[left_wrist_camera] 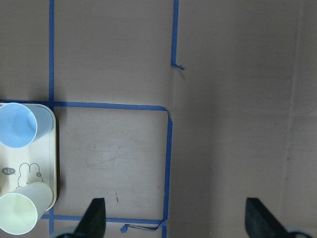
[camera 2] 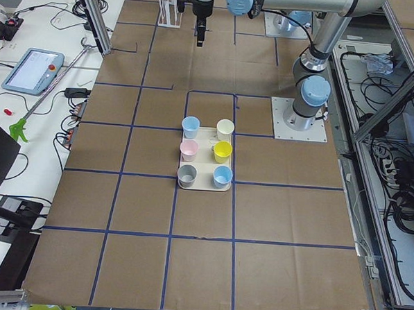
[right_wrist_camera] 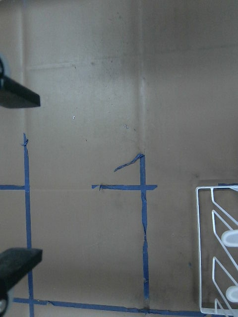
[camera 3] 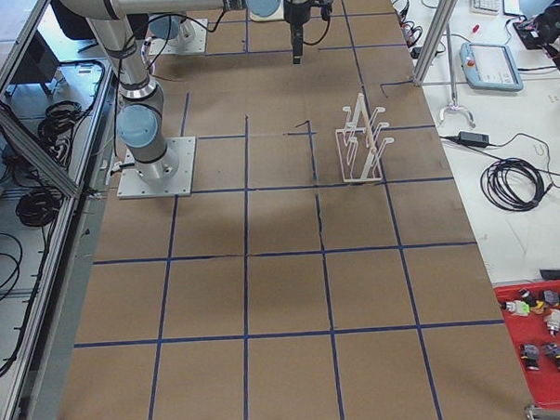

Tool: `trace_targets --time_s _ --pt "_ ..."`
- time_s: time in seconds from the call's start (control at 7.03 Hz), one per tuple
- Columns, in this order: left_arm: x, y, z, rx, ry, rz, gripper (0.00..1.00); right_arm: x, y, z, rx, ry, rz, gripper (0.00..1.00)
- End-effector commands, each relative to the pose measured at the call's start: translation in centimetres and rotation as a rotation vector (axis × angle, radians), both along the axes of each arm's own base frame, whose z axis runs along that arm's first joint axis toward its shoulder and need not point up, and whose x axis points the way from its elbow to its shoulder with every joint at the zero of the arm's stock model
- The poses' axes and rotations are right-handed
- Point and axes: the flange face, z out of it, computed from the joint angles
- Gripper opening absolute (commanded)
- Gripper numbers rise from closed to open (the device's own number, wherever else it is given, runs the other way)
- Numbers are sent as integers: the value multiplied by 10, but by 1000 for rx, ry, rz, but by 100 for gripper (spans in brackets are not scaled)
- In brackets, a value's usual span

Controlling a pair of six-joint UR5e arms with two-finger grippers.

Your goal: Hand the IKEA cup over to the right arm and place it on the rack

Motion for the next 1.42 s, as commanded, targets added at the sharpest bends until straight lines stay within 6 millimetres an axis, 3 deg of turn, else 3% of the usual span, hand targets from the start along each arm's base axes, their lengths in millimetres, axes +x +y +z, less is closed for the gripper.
trace_targets --time_s 0.0,0.14,0.28,0.85,1.0,1.28 --pt "1 2 -4 5 -1 0 100 0 0 0 0 -1 0 100" --pt "10 1 -2 3 -4 -6 100 0 0 0 0 -1 0 100" --pt "35 -5 -6 8 -2 12 100 0 0 0 0 -1 0 100" --pt "165 -12 -45 83 16 6 99 0 0 0 0 -1 0 100" --pt "183 -10 -54 80 11 -40 99 1 0 0 0 -1 2 100" --pt "188 -8 -82 58 0 -40 99 1 0 0 -1 -1 2 100"
